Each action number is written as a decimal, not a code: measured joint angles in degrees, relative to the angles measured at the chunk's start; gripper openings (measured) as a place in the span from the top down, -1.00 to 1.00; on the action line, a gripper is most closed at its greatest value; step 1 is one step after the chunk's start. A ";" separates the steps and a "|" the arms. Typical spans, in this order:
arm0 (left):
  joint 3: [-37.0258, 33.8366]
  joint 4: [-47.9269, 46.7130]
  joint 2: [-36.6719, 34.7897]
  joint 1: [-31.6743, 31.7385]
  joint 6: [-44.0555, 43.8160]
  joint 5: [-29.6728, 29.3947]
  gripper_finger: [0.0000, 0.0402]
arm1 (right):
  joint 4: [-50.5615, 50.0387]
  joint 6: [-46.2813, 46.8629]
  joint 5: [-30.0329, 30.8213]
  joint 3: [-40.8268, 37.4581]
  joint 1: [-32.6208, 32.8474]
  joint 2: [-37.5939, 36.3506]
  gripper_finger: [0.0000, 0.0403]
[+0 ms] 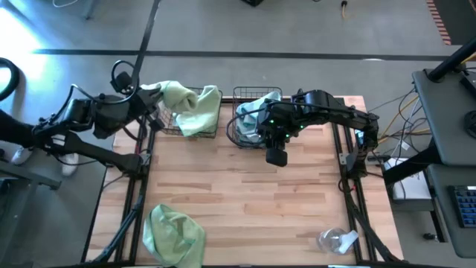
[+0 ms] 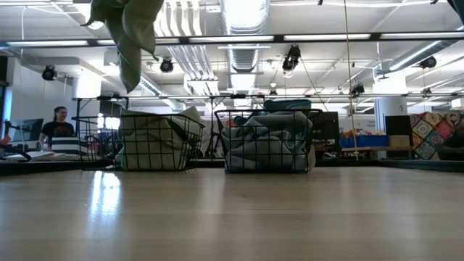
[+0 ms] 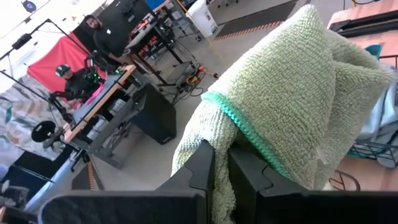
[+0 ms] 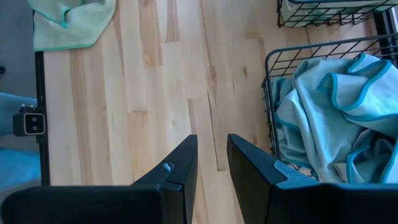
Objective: Sort microfiber towel by color & place in baskets
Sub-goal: Put the green towel into the left wire basket
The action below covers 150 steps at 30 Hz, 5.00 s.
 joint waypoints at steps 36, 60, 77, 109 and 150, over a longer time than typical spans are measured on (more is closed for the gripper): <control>-20.98 16.58 -2.81 32.13 2.19 35.27 0.93 | 0.00 0.43 0.00 0.00 0.00 0.09 0.59; -16.65 9.48 -3.47 35.65 -1.34 31.44 0.23 | 0.01 2.20 -0.02 0.00 0.02 0.13 0.59; -16.76 -6.98 -12.74 13.67 -43.14 50.24 0.23 | 0.00 -3.53 -0.04 0.00 0.02 0.13 0.59; -20.65 3.27 15.29 -38.38 -77.26 43.02 0.23 | 0.00 1.99 -0.06 0.00 0.02 0.79 0.59; -21.05 6.52 43.88 -52.50 -82.54 52.21 0.23 | 0.02 12.76 -0.31 -0.24 0.43 4.70 0.59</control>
